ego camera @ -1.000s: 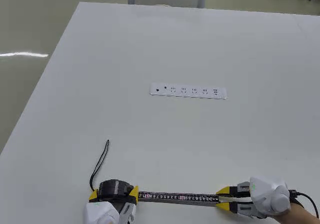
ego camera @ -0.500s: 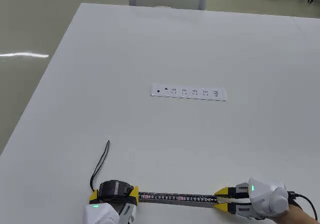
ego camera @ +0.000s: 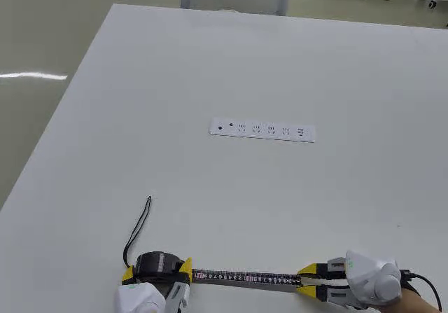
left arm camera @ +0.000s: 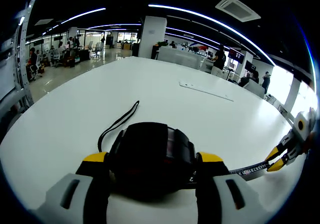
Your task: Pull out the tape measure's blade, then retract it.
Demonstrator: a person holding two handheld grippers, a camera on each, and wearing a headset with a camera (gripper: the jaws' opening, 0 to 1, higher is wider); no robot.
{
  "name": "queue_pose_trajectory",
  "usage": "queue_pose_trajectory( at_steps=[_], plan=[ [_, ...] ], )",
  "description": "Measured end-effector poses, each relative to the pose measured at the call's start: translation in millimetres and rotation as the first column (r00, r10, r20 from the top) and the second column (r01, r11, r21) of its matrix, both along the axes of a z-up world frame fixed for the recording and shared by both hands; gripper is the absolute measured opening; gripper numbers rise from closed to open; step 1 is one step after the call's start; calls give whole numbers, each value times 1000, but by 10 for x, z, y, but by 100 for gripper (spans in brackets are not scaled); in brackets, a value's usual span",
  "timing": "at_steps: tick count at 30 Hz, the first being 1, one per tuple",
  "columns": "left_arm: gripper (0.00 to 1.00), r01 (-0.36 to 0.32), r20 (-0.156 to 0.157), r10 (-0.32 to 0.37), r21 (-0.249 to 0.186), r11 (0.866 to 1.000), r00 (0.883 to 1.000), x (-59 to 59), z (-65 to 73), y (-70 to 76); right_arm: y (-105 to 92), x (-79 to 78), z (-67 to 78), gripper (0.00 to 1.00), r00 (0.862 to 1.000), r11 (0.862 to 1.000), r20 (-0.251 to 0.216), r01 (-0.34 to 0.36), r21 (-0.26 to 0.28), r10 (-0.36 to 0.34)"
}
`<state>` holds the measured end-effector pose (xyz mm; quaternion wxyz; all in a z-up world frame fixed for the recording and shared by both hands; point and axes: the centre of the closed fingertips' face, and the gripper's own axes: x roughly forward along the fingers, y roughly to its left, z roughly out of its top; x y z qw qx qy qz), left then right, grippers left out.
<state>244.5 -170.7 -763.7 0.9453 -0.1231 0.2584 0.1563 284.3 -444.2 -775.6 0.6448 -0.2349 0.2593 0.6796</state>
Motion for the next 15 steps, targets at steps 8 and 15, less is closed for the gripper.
queue_pose_trajectory(
  at_steps=[8,15],
  plan=[
    [66,4,-7,-4,-10,1000,1000,-9,-4,7,5,-5,6,12,1000,1000,-4,2,2,-2],
    [64,4,-5,-4,-21,1000,1000,-13,2,3,29,-12,7,12,1000,1000,-4,0,4,0]
  ],
)
